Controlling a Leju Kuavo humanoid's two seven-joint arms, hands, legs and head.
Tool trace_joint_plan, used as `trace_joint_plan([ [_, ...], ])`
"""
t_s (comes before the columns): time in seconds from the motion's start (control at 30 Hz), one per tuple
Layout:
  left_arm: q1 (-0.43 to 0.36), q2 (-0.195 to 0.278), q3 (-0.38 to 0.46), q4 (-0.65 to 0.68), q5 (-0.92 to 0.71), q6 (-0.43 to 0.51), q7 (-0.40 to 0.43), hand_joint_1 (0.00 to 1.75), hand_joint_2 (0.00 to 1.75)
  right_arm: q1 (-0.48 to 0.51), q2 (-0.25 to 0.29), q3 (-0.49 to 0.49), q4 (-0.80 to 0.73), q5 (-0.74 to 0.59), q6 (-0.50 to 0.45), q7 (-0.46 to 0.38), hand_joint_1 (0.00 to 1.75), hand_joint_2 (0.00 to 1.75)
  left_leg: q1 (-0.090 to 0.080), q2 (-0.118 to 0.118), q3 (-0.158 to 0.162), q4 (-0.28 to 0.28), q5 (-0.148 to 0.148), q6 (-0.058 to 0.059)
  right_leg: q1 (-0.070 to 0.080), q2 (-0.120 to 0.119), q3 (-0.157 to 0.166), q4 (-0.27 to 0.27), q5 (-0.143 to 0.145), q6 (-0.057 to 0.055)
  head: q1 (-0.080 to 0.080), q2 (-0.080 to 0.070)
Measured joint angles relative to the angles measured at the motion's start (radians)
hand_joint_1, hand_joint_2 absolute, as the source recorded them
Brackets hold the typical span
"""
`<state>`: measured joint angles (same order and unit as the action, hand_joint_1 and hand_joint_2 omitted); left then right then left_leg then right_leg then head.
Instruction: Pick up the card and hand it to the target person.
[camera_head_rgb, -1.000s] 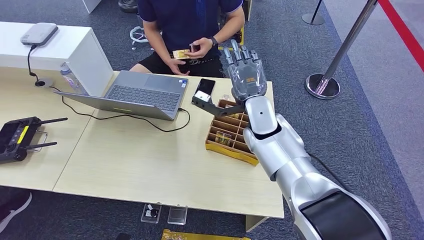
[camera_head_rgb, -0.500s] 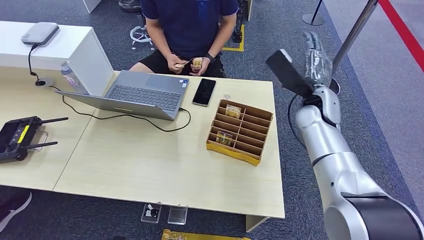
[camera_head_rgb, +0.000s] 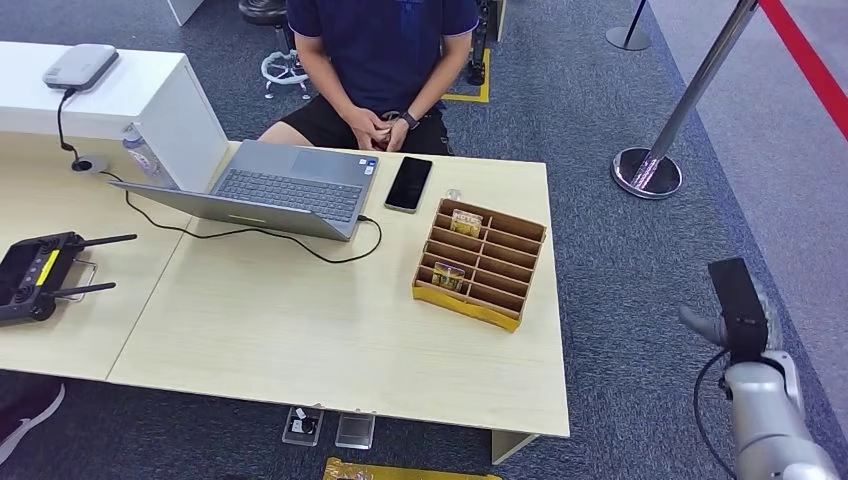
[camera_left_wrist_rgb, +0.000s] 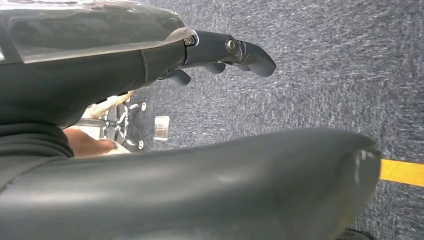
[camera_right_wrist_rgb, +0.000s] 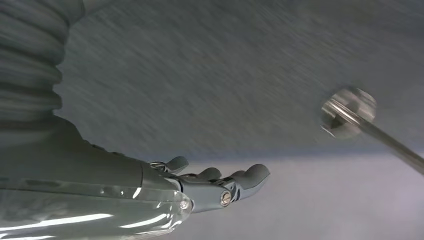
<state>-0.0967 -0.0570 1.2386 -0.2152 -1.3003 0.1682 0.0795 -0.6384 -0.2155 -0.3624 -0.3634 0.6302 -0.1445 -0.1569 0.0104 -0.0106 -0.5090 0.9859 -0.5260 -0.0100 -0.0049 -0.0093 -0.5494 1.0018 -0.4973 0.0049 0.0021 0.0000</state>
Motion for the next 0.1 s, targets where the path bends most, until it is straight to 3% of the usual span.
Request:
trace_joint_plan([
  [0.1,0.000,0.001,0.005,0.000,0.002,0.003,0.003,0.00,0.00,0.100,-0.011,-0.046,0.029,-0.038,0.061,0.024,0.00,1.75,0.000,0.000,0.000,-0.001,0.000,0.000,0.000,0.000,-0.001,0.000,-0.001,0.000,0.000,0.000],
])
